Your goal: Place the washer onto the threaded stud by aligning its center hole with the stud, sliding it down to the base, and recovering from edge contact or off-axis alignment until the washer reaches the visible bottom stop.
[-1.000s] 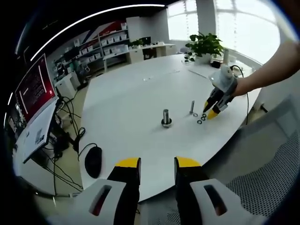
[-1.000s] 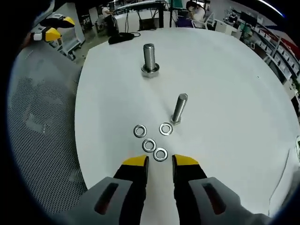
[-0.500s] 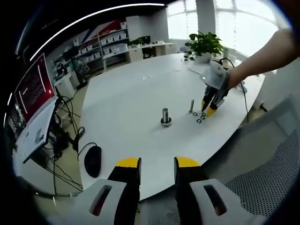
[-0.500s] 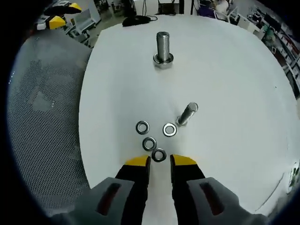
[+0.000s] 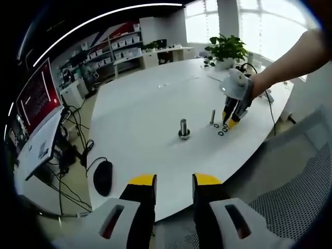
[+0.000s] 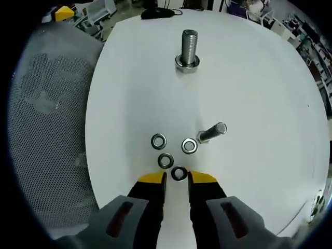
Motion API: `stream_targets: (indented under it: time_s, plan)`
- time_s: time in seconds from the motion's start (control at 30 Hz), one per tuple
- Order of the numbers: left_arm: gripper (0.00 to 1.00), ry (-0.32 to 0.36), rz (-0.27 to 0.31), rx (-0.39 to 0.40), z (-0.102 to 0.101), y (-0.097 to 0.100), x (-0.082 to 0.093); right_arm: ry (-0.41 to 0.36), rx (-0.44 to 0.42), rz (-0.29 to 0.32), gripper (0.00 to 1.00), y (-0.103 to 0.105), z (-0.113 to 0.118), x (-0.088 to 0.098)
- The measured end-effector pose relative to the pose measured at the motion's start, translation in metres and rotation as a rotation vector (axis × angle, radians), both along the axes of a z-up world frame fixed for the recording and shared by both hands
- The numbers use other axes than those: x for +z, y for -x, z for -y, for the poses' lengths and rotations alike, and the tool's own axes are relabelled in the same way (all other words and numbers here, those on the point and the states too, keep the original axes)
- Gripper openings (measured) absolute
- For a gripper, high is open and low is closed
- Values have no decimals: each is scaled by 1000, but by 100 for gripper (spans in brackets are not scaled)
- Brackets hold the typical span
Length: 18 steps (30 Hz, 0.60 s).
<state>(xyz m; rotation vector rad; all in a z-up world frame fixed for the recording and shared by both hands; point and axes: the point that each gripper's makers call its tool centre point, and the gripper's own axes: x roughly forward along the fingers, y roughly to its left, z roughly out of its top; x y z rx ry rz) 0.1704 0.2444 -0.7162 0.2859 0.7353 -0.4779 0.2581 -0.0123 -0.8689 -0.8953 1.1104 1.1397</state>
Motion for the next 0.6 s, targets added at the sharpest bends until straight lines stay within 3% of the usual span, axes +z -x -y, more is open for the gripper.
stream_targets:
  time_s: [0.3,0.6]
  plan:
    - [25,1,1,3,-1,0,0,77,61,-5,18,0,-2,0]
    - [25,4,7,6,-1,-1,1,68,93,1,16,-1,-1,0]
